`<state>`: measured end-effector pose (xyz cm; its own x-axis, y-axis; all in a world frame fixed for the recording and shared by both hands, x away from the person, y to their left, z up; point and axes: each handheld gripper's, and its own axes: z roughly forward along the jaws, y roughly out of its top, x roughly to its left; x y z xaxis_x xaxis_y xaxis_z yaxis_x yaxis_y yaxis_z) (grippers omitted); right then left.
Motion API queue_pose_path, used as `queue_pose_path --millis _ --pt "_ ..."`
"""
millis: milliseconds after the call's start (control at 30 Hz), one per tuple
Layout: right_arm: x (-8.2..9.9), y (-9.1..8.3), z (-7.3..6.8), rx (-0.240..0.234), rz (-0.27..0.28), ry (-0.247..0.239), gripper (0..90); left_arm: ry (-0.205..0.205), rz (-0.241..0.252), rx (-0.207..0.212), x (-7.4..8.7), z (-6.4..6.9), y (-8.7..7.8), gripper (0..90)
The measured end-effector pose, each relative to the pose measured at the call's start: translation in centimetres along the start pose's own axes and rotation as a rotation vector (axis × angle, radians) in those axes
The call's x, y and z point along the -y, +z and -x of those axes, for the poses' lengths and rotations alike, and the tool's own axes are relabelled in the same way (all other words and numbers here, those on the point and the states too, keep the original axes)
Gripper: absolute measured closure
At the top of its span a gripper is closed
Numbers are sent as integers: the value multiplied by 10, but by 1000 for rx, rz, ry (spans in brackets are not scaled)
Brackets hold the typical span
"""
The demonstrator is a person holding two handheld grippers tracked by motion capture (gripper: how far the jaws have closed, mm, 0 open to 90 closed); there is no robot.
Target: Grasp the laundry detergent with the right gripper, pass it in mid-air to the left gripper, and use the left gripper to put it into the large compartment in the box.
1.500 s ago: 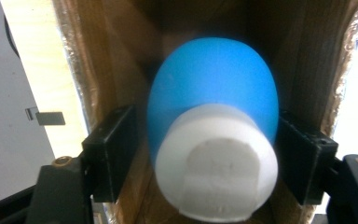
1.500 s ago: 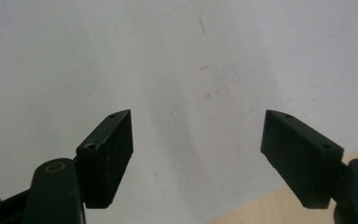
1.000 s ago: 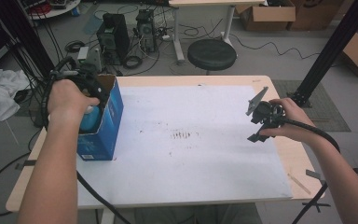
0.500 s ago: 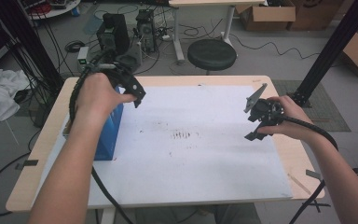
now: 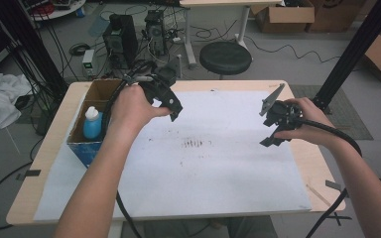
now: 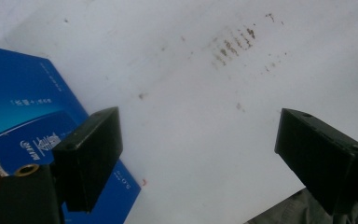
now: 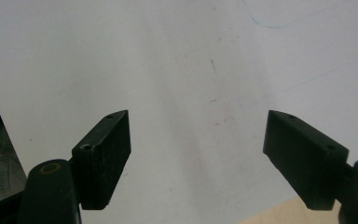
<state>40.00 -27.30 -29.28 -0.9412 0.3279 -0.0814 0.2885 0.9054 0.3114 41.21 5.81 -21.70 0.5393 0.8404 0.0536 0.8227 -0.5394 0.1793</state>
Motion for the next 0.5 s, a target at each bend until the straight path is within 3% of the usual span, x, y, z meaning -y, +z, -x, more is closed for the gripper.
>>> queue_pose_path --millis 500 --pt "3 0 0 2 -5 4 232 9 -11 -2 -2 2 4 157"
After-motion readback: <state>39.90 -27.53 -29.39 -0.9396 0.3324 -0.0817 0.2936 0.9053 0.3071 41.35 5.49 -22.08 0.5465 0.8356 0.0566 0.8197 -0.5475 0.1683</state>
